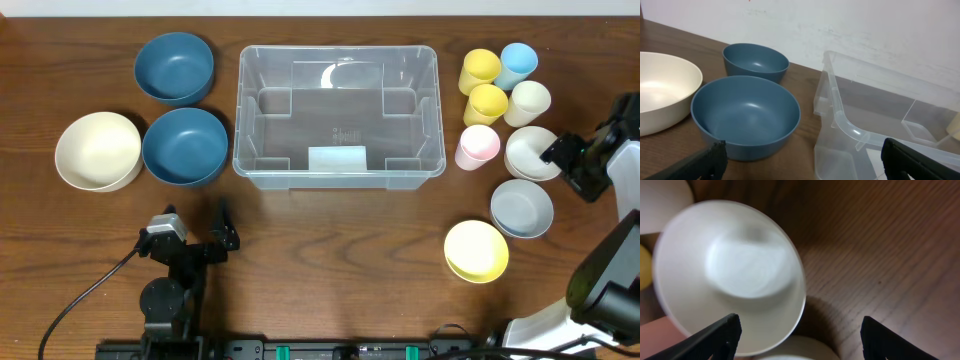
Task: Pack container
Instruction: 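Lift the white bowl and carry it over the clear container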
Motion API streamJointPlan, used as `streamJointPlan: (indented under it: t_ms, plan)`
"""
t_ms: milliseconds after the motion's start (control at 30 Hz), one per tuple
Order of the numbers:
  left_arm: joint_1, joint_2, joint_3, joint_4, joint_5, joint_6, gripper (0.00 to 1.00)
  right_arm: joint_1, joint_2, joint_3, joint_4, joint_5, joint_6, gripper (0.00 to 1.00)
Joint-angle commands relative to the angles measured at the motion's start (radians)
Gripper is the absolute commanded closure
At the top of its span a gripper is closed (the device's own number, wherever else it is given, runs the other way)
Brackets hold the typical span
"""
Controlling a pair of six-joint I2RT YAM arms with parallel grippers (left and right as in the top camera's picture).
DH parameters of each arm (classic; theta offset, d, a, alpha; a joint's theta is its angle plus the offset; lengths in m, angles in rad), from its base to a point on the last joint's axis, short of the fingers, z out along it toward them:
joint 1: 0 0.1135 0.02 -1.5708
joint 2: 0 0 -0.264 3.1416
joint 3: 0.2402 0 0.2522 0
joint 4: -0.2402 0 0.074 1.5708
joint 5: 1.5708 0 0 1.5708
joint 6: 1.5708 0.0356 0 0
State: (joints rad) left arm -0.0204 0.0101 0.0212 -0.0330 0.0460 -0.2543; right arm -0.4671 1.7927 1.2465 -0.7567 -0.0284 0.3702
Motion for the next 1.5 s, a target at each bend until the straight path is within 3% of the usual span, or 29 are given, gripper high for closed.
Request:
streamJointPlan:
  t_ms: [0,267,800,1133,1467]
  plan:
    - [0.002,-0.006,-0.017,-0.037,-0.012,0.016,0.02,-0.004,0.043,-0.007,0.021,0.022,-0.012,0.25]
    - [0.002,-0.006,-0.017,-0.037,-0.012,0.016,0.02,-0.004,0.136,-0.007,0.060,0.026,-0.008,0.50]
    - [0.002,-0.006,-0.017,-0.037,-0.012,0.016,0.02,-0.056,0.139,-0.004,0.058,0.047,0.038,0.98]
    - [0.002,-0.006,-0.017,-0.037,-0.012,0.016,0.02,-0.122,0.112,0.045,-0.010,0.047,0.071,0.99]
    - [0.002,-0.006,-0.017,-0.037,-0.012,0.016,0.02,-0.166,-0.050,0.336,-0.222,-0.027,0.056,0.98]
